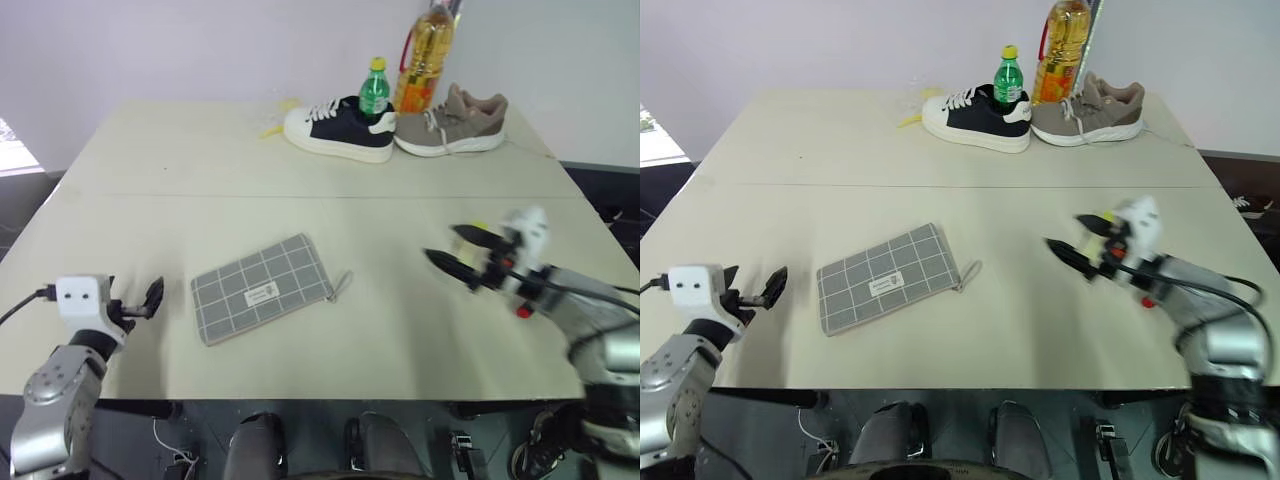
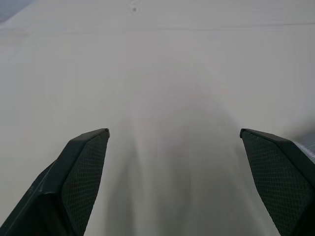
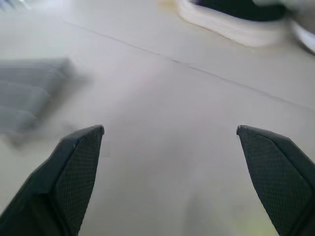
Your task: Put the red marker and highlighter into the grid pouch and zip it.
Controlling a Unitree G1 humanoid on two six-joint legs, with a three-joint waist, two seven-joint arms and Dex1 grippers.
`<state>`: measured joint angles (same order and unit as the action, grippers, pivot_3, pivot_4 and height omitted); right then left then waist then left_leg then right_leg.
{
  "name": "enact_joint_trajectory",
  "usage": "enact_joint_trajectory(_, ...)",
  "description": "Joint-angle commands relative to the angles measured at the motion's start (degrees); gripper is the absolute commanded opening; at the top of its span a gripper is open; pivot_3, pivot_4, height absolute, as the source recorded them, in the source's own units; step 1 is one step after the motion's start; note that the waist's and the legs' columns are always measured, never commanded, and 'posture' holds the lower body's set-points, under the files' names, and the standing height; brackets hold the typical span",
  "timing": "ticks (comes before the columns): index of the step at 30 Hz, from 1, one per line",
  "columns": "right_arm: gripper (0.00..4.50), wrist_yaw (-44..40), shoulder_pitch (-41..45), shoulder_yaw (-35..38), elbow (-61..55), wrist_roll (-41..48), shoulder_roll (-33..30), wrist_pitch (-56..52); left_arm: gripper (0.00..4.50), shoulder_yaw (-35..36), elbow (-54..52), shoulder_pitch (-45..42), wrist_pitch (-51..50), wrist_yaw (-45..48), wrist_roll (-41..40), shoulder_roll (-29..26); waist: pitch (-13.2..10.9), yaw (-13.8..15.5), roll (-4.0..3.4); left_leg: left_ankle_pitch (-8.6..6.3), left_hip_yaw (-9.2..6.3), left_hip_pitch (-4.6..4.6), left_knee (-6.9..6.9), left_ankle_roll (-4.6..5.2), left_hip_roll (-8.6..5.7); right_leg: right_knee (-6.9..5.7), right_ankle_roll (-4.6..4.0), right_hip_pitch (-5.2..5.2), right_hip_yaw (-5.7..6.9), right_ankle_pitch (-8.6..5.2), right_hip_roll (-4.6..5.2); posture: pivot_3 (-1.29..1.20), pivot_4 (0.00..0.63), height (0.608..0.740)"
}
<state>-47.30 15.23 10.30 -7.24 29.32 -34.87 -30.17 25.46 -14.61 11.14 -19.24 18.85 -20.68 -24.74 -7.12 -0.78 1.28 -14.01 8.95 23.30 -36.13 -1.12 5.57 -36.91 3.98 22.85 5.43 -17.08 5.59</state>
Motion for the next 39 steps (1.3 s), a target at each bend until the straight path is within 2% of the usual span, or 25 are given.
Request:
enact_joint_trajectory(1, 3.23, 3.2, 5.1, -9.4, -4.6, -2.6, 3.3, -3.9, 4.5, -0.5, -3.0, 1.3, 4.3, 1.4, 1.6, -0.3, 0.0, 0.1, 0.02, 0.0, -0.01, 0.02, 0.0, 0.0, 0.01, -0.02, -0.04, 0.07, 0.0, -0.02, 0.0, 0.0, 0.15, 0.705)
enact_joint_trajectory(7, 0.05, 8.8, 9.2, -20.5, -7.9, -7.9, 9.6, -7.2, 4.5, -1.0, -3.6, 6.5, 12.5, 7.7, 5.2, -4.1, 0.1, 0.0, 0.18, -0.01, 0.02, 0.13, -0.01, 0.02, -0.05, -0.04, -0.14, 0.23, 0.01, -0.07, 0.08, 0.0, 0.15, 0.705)
enact_joint_trajectory(12, 0.05, 13.6, 13.1, -32.4, -2.5, -16.6, 14.9, -11.4, 4.5, -2.9, -3.0, 12.9, 22.3, 19.0, 8.7, -11.6, 0.1, -0.5, 0.13, -0.01, 0.06, 0.11, 0.02, 0.01, 0.04, -0.11, -0.22, 0.36, 0.01, -0.05, 0.05, 0.0, 0.15, 0.705)
enact_joint_trajectory(15, 0.05, 16.1, 14.2, -33.2, 1.8, -17.9, 18.8, -13.0, 4.5, -4.0, -1.4, 14.1, 25.8, 22.3, 10.7, -14.9, 0.0, -0.5, 0.01, -0.01, 0.09, 0.12, 0.03, 0.0, 0.08, -0.13, -0.24, 0.42, 0.01, -0.06, 0.03, 0.0, 0.15, 0.705)
enact_joint_trajectory(20, 0.05, 17.2, 15.2, -34.5, 7.7, -20.0, 22.0, -15.3, 4.5, -5.5, 2.3, 12.4, 30.5, 26.6, 13.0, -19.0, 0.1, -0.3, 0.08, -0.02, 0.13, 0.16, 0.0, 0.0, 0.04, -0.12, -0.25, 0.42, 0.01, -0.06, 0.07, 0.0, 0.15, 0.705)
enact_joint_trajectory(27, 0.05, 16.5, 15.4, -34.8, 8.8, -21.0, 22.7, -15.6, 4.5, -11.2, 10.8, 4.8, 40.4, 29.1, 18.6, -22.9, 0.1, -0.4, 0.06, -0.02, 0.16, 0.1, 0.03, 0.0, 0.08, -0.16, -0.24, 0.41, 0.01, -0.05, 0.04, 0.0, 0.15, 0.705)
enact_joint_trajectory(30, 0.05, 16.4, 15.6, -35.0, 8.5, -21.1, 23.1, -15.8, 4.5, -16.0, 16.8, -2.4, 48.1, 30.1, 22.1, -24.2, 0.1, -0.3, 0.04, -0.02, 0.18, 0.07, 0.03, 0.0, 0.08, -0.18, -0.23, 0.4, 0.02, -0.04, 0.03, 0.0, 0.15, 0.705)
enact_joint_trajectory(36, 0.05, 16.2, 15.4, -35.3, 8.8, -21.9, 23.5, -15.4, 4.5, -22.0, 25.3, -10.9, 58.1, 31.2, 23.7, -24.3, 0.2, -0.6, 0.1, -0.01, 0.24, 0.07, 0.04, 0.01, 0.1, -0.22, -0.07, 0.44, 0.03, 0.06, 0.0, 0.0, 0.15, 0.705)
enact_joint_trajectory(39, 0.0, 16.3, 15.3, -35.2, 8.8, -22.2, 23.6, -15.4, 3.6, -24.9, 28.0, -13.0, 61.2, 33.4, 22.0, -23.9, 0.2, -0.6, 0.09, -0.01, 0.27, 0.07, 0.04, 0.01, 0.11, -0.24, -0.06, 0.44, 0.05, 0.07, -0.04, 0.0, 0.15, 0.705)
